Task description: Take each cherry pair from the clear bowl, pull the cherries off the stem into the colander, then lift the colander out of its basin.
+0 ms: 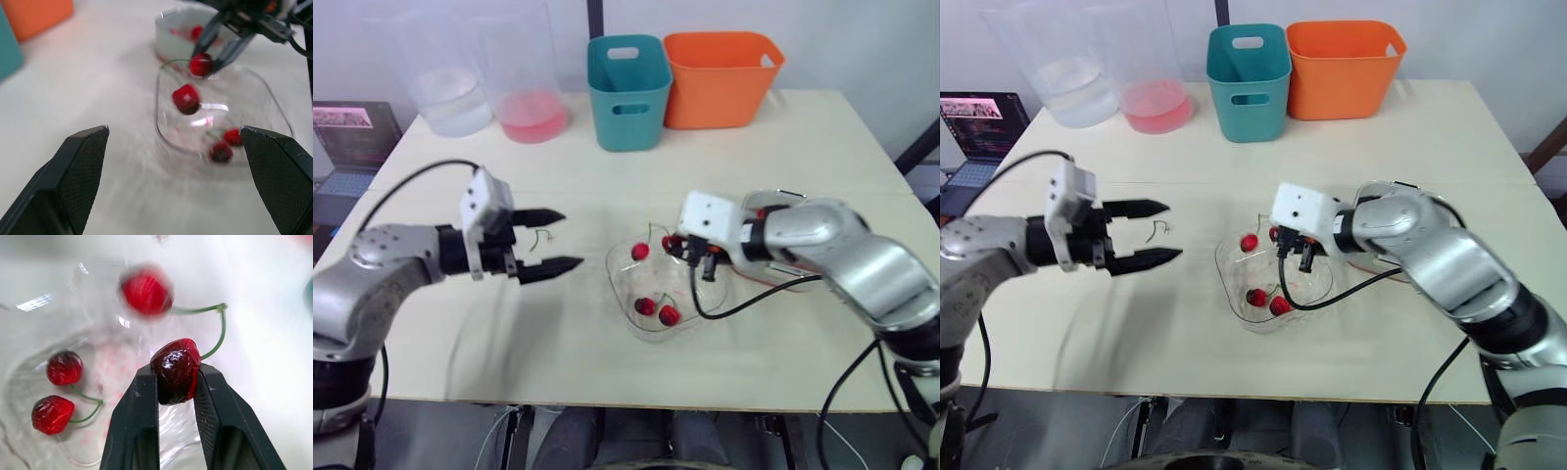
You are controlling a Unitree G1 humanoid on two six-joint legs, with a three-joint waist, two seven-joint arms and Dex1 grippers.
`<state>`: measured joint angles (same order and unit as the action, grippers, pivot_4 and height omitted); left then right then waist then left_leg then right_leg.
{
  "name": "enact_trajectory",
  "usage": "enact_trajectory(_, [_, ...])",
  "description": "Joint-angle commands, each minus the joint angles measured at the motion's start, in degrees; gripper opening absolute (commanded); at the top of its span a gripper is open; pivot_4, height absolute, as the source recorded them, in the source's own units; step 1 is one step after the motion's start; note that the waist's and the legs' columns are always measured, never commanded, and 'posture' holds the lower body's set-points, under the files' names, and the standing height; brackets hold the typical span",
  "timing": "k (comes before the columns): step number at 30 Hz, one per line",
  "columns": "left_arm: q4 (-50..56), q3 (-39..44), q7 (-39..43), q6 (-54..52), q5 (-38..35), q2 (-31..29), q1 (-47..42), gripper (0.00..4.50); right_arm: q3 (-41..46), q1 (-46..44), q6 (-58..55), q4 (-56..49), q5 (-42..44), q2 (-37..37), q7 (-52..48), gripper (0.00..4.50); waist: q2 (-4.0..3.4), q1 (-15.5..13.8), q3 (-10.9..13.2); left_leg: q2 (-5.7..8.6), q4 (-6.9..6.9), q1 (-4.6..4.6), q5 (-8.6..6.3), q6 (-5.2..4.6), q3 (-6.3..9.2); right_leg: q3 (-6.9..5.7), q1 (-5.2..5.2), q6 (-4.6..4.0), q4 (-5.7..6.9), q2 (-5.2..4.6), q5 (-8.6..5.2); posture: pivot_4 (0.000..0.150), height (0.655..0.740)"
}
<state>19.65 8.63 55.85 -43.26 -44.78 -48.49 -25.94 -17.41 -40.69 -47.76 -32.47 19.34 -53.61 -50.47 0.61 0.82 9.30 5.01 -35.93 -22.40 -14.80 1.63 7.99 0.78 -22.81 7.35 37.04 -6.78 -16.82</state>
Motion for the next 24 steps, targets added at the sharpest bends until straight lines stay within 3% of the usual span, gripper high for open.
enact_trajectory(1, [-3.8, 0.8, 1.1, -0.9, -2.7, 1.0, -6.7, 4.50, 3.7, 0.0, 9.7, -0.1, -3.0, -0.4, -1.2, 0.58, 0.00, 0.4, 0.0, 0.00, 0.00, 0.00, 0.01, 0.01, -0.03, 0.02, -0.05, 0.00, 0.05, 0.00, 0.00, 0.150, 0.7400])
enact_trajectory(10, [-17.1, -4.2, 3.1, -5.4, -3.9, 9.9, -25.6, 4.50, 3.4, -2.9, 29.1, 8.1, -17.7, 6.2, 6.4, 0.58, 0.02, 0.2, 0.0, 0.03, -0.07, -0.02, 0.18, 0.30, -0.03, 0.05, -0.07, 0.00, 0.08, -0.02, 0.00, 0.150, 0.7400])
enact_trajectory(24, [-31.8, -5.0, 1.9, -2.0, 1.4, 21.2, -34.3, 4.50, 6.2, -3.8, 28.4, 7.4, -22.1, 12.9, 9.4, 0.58, 0.02, 0.2, 0.0, 0.06, -0.10, -0.03, 0.20, 0.35, -0.01, 0.06, -0.10, 0.00, 0.12, 0.00, 0.00, 0.150, 0.7400])
